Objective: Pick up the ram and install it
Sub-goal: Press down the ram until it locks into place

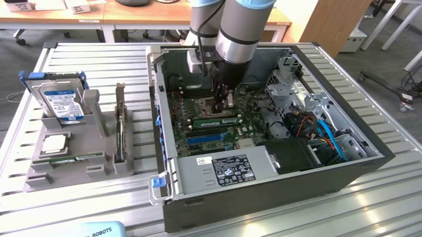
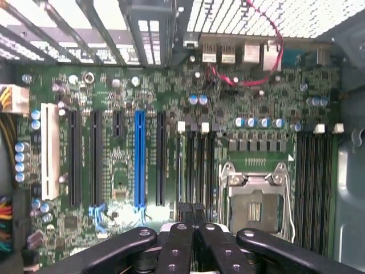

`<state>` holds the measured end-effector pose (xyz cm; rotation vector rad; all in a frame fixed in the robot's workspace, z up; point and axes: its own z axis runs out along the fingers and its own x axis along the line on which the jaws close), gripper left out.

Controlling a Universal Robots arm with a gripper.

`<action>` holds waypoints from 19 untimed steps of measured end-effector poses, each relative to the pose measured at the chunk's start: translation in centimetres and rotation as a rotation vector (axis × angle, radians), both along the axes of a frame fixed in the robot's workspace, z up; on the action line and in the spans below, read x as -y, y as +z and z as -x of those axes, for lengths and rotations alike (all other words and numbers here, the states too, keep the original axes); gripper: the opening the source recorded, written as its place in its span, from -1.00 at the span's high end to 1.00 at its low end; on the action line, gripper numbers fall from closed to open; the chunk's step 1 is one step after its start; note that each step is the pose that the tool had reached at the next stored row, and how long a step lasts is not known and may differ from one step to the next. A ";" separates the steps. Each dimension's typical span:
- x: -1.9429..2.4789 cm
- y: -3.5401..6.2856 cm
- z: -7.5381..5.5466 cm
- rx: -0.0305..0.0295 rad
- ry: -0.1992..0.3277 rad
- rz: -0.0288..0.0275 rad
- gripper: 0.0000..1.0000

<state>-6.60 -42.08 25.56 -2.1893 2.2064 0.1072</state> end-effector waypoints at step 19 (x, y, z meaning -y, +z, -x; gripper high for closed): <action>0.54 -0.77 1.5 0.0000 -0.004 0.0000 0.80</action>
